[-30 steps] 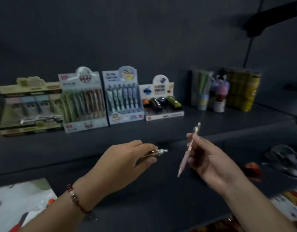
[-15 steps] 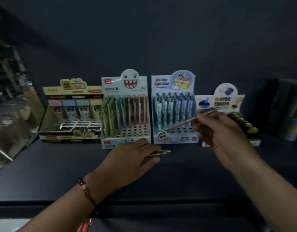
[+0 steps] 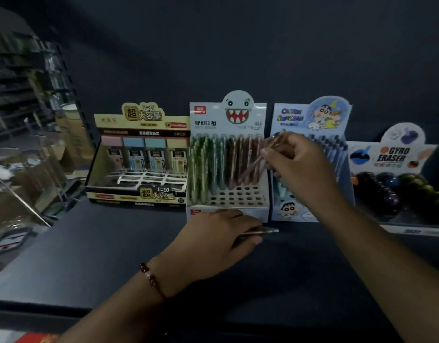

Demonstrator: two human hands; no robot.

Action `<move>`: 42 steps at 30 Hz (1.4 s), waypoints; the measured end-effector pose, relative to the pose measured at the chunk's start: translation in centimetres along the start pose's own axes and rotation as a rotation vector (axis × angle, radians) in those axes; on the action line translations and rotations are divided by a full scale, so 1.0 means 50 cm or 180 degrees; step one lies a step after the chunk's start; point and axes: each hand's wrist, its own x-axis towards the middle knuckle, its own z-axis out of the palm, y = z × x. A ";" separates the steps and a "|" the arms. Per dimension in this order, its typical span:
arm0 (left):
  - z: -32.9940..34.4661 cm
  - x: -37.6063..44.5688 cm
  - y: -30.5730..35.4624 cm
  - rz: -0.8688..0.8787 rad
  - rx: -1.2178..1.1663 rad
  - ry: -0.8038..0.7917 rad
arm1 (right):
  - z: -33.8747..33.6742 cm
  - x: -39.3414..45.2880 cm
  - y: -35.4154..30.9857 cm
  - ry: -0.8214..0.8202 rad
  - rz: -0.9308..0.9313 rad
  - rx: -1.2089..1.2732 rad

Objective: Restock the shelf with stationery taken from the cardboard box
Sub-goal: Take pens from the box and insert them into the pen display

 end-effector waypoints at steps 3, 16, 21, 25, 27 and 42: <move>-0.001 -0.003 -0.009 -0.0093 -0.0251 0.0038 | 0.038 0.009 0.007 -0.0108 -0.0269 -0.0537; 0.006 -0.001 -0.028 -0.0057 -0.0555 0.0217 | 0.092 0.059 0.027 -0.0696 -0.0206 -0.1320; 0.003 -0.002 -0.027 -0.0057 -0.0632 0.0366 | 0.090 0.061 0.010 -0.0936 0.0037 -0.1410; -0.005 -0.006 -0.019 -0.0076 -0.1086 0.0556 | 0.039 -0.002 -0.033 -0.0957 0.0353 -0.0839; -0.011 -0.007 -0.012 -0.0129 -0.1612 0.0661 | 0.000 -0.065 -0.041 -0.0871 0.0580 -0.0090; -0.014 -0.014 0.027 -0.0423 -0.2633 0.0494 | -0.040 -0.204 0.017 -0.0004 0.1587 0.2887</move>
